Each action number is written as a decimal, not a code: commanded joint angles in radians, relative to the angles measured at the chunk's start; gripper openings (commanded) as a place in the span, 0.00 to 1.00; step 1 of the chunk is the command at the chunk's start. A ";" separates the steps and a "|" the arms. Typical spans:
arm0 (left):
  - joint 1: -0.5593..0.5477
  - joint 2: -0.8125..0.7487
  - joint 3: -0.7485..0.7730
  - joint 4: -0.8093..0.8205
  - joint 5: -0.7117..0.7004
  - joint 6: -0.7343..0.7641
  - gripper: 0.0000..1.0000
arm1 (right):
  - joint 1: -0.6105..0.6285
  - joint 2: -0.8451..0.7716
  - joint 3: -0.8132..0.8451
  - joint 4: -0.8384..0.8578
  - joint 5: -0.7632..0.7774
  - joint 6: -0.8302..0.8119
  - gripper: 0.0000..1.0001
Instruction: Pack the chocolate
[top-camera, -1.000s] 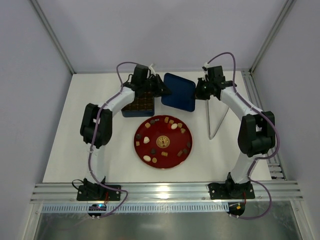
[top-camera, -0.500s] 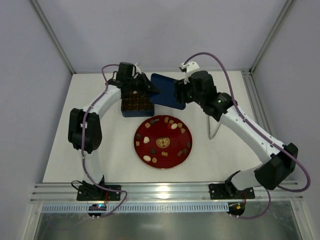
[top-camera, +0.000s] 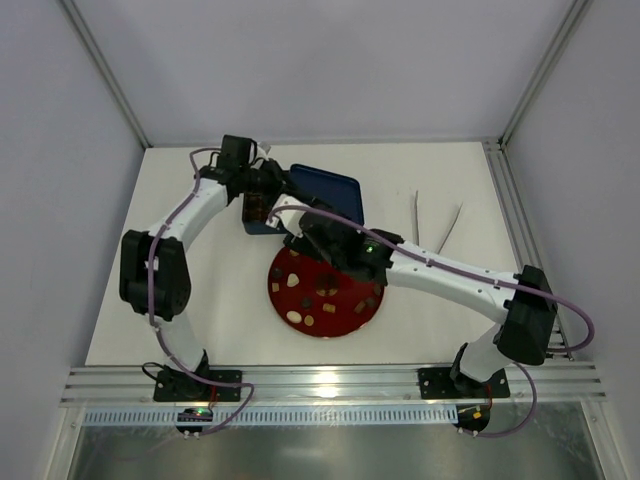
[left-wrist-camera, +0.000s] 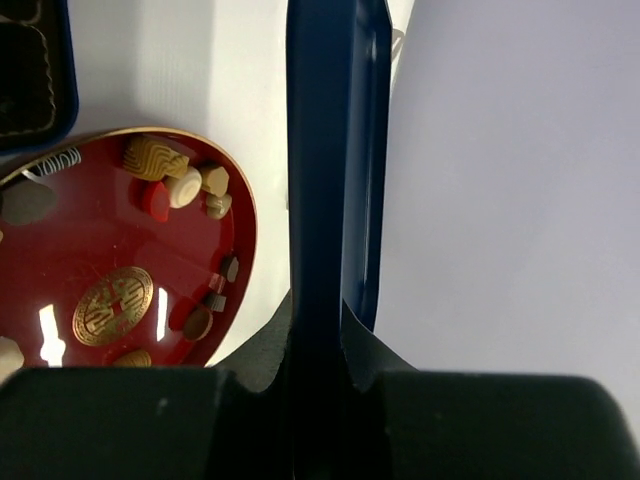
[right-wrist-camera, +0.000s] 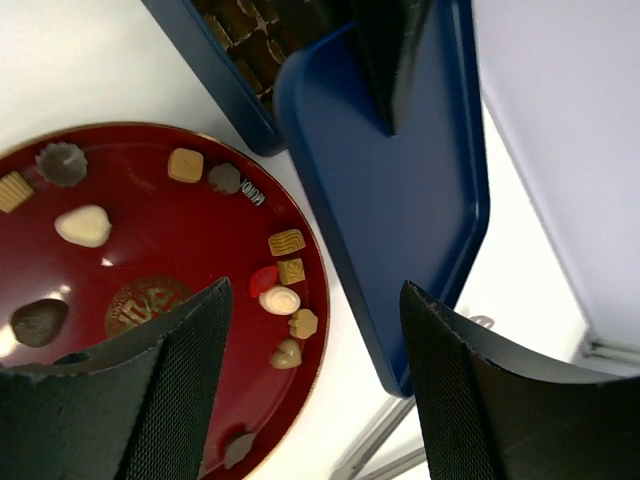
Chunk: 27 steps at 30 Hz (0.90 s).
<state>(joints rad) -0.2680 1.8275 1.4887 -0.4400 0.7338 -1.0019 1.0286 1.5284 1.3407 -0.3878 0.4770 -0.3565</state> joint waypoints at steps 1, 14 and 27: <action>0.012 -0.102 -0.010 -0.006 0.061 -0.017 0.00 | 0.040 0.018 -0.005 0.069 0.119 -0.125 0.69; 0.046 -0.200 -0.094 -0.043 0.081 0.020 0.00 | 0.059 0.119 -0.002 0.222 0.233 -0.294 0.64; 0.079 -0.264 -0.125 -0.060 0.110 0.065 0.22 | 0.059 0.159 0.024 0.313 0.279 -0.351 0.04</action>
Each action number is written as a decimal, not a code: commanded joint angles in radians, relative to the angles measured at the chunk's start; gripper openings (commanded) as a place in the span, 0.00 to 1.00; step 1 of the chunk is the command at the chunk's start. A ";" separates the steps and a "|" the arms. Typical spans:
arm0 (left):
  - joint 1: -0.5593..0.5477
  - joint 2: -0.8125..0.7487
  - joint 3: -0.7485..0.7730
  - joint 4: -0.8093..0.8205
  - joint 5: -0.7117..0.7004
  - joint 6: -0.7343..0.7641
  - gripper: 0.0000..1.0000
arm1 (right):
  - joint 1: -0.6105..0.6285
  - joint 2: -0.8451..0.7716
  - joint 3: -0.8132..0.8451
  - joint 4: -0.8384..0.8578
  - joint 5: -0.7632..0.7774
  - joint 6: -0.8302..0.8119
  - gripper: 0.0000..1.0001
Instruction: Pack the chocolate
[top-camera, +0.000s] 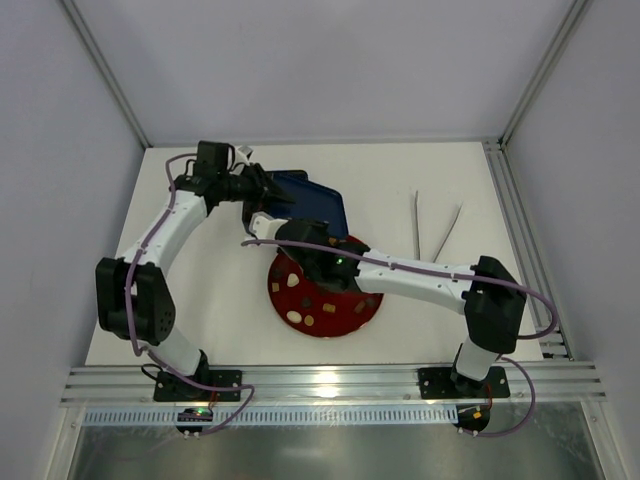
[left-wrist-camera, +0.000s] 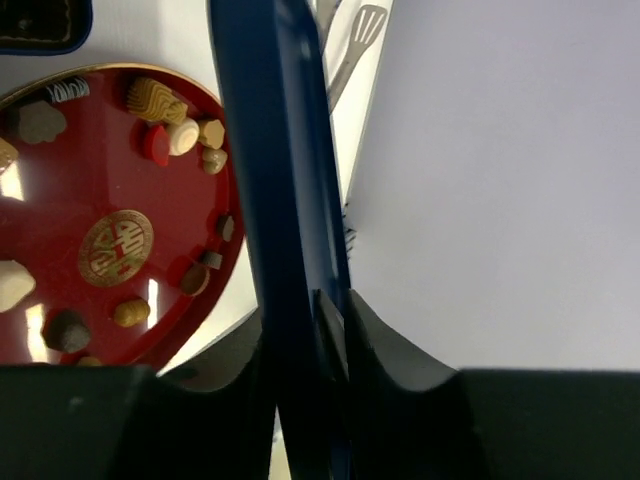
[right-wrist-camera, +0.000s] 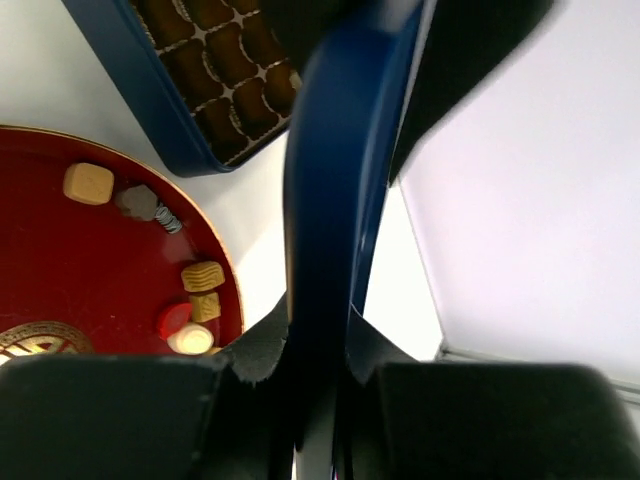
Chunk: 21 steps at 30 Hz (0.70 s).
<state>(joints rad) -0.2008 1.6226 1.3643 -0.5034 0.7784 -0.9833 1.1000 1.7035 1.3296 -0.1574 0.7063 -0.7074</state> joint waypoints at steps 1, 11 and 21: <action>0.015 -0.063 0.001 0.003 0.064 0.057 0.34 | -0.012 -0.018 0.040 0.084 0.056 0.000 0.04; 0.043 -0.082 0.071 -0.050 -0.105 0.169 0.92 | -0.014 -0.070 0.094 0.026 0.038 0.051 0.04; 0.118 -0.090 0.174 0.081 -0.179 0.137 0.98 | -0.051 -0.119 0.167 -0.142 -0.114 0.184 0.04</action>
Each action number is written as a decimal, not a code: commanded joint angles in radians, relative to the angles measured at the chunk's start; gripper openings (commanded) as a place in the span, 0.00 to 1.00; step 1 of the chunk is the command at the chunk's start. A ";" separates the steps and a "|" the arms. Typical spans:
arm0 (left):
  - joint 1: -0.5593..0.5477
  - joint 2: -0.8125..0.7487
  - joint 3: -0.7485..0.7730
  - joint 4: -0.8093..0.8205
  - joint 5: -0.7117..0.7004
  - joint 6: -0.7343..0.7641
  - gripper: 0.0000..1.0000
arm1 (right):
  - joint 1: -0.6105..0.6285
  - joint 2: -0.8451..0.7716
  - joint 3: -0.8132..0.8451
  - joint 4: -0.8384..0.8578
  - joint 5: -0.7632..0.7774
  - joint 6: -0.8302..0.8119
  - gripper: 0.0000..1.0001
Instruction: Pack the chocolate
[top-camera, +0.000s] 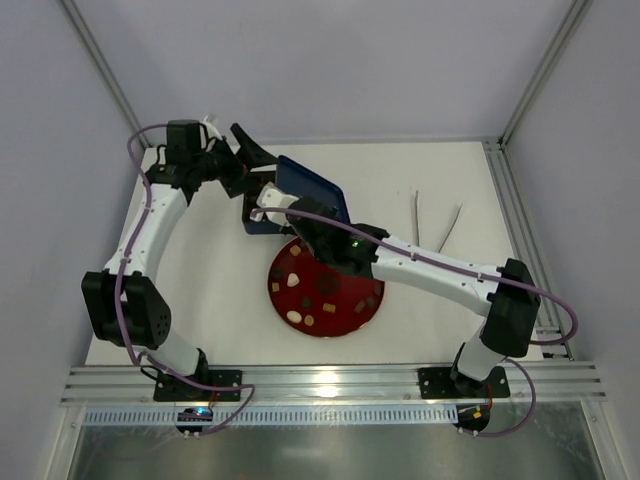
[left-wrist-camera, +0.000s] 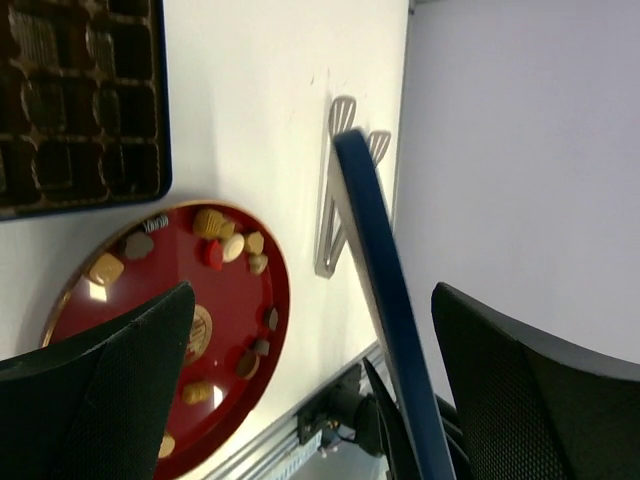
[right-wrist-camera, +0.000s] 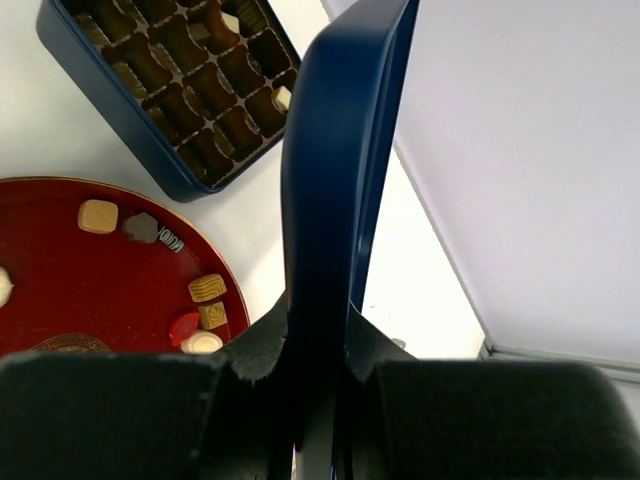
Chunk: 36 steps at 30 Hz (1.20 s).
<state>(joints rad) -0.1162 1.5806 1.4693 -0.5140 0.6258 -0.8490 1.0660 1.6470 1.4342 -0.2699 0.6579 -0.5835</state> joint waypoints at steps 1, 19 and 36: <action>0.041 -0.050 0.075 0.109 -0.026 -0.008 0.98 | -0.021 -0.064 0.069 -0.040 -0.082 0.068 0.04; 0.144 -0.061 0.083 0.092 -0.397 0.146 0.98 | -0.533 0.138 0.350 0.043 -1.148 0.856 0.04; 0.144 0.122 -0.055 0.201 -0.403 0.195 0.95 | -0.627 0.704 0.463 1.018 -1.572 1.988 0.04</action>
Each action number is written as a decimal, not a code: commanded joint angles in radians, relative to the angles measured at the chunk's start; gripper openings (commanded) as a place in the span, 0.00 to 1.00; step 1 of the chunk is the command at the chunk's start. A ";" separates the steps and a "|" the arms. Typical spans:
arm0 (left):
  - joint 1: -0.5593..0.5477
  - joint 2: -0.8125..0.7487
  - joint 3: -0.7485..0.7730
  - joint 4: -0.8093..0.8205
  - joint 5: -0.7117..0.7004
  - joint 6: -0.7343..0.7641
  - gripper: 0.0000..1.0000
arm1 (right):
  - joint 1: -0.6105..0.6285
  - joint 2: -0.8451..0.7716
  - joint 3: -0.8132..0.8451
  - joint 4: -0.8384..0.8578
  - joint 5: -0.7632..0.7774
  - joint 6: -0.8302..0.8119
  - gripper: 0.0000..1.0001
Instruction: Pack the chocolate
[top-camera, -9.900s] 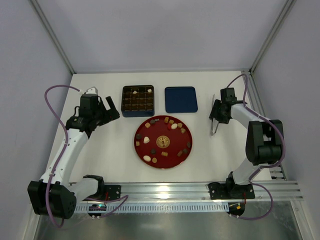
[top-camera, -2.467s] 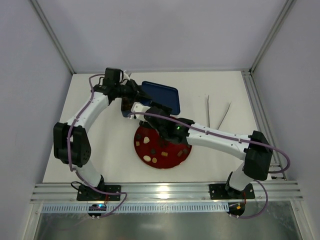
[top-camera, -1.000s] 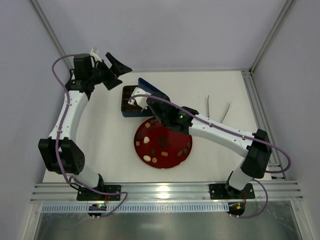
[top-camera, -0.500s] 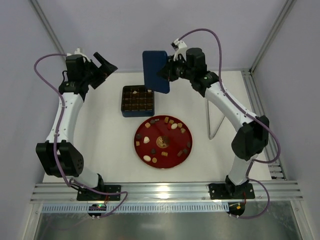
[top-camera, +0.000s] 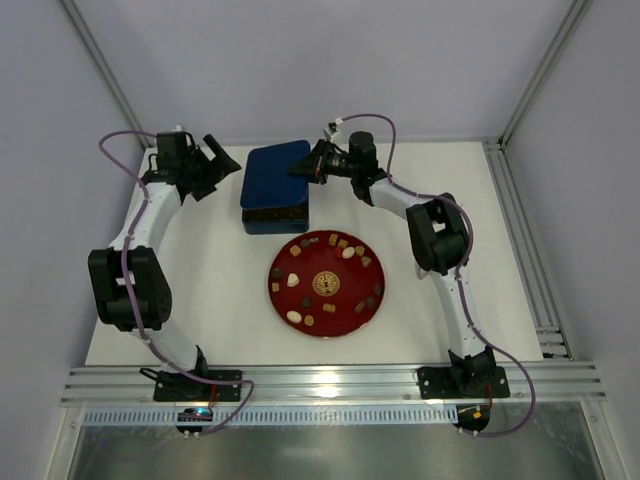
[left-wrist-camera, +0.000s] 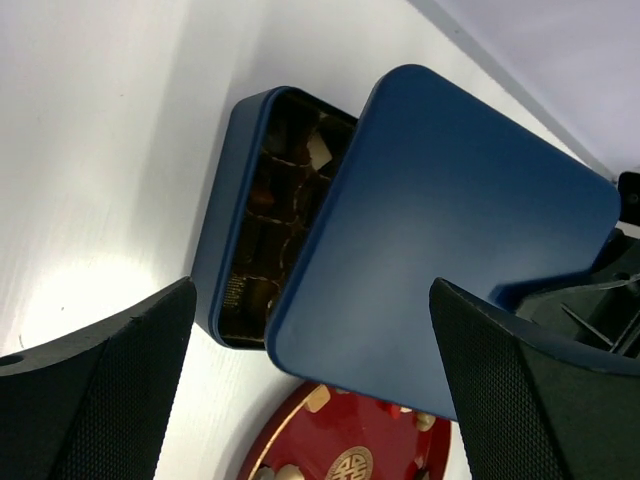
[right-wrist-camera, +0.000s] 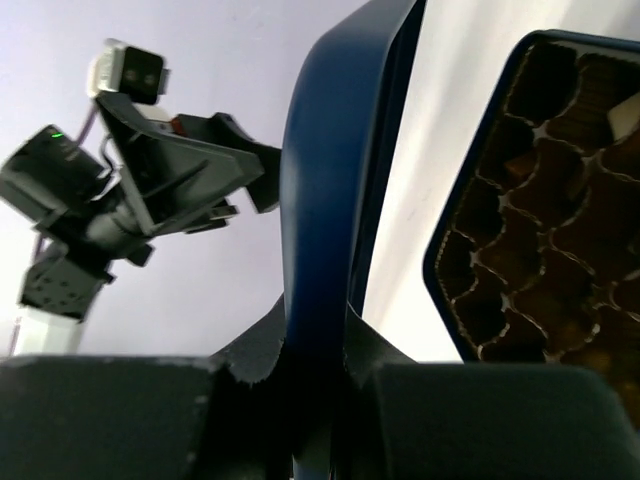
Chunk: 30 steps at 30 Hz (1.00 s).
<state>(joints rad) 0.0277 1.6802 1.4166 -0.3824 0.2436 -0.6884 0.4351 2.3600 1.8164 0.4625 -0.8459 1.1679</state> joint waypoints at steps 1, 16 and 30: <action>0.001 0.032 -0.002 0.071 -0.029 0.041 0.96 | 0.004 0.007 0.090 0.321 -0.068 0.255 0.04; -0.011 0.179 0.010 0.080 -0.047 0.067 0.94 | 0.002 0.153 0.178 0.272 -0.085 0.273 0.05; -0.017 0.208 -0.028 0.108 -0.029 0.058 0.91 | 0.002 0.225 0.250 0.110 -0.110 0.188 0.09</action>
<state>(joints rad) 0.0151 1.8793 1.4029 -0.3092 0.2173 -0.6453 0.4320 2.5774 2.0148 0.5541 -0.9287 1.3640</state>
